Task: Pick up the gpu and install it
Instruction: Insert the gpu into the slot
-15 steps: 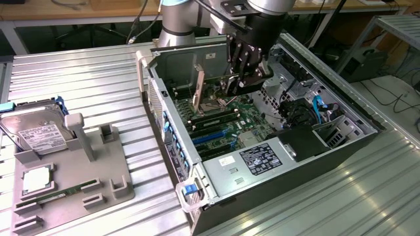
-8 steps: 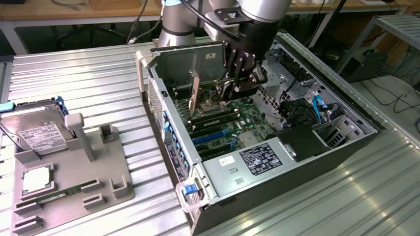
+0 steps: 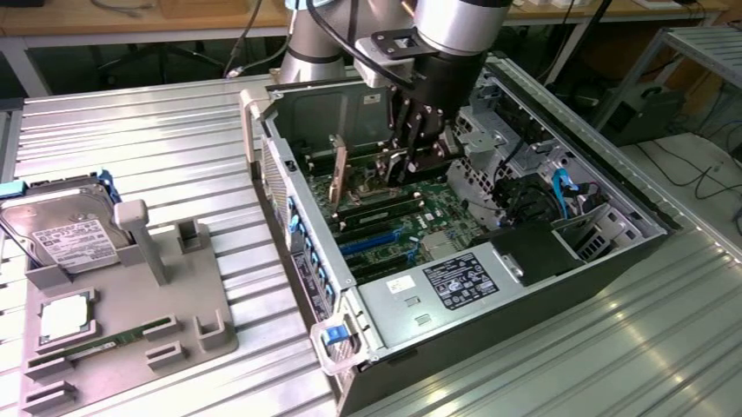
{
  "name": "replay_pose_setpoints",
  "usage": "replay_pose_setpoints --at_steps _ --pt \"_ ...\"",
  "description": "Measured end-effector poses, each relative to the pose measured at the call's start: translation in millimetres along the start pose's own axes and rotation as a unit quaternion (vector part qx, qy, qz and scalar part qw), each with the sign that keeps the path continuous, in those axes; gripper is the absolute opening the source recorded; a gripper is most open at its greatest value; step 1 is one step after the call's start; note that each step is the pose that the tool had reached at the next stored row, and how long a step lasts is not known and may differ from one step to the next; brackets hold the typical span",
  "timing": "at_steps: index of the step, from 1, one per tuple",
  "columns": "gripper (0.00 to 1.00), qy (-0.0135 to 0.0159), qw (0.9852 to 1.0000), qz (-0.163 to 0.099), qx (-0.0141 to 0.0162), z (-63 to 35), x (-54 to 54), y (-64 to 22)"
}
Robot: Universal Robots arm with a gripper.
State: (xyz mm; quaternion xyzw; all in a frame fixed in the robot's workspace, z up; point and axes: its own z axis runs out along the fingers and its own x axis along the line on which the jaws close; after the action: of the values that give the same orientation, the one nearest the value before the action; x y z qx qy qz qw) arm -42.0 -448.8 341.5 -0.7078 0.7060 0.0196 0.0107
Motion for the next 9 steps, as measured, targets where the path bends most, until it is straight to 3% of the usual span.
replay_pose_setpoints --at_steps 9 --pt "0.28 0.0016 1.0000 0.000 -0.0003 9.8 1.6 4.3"
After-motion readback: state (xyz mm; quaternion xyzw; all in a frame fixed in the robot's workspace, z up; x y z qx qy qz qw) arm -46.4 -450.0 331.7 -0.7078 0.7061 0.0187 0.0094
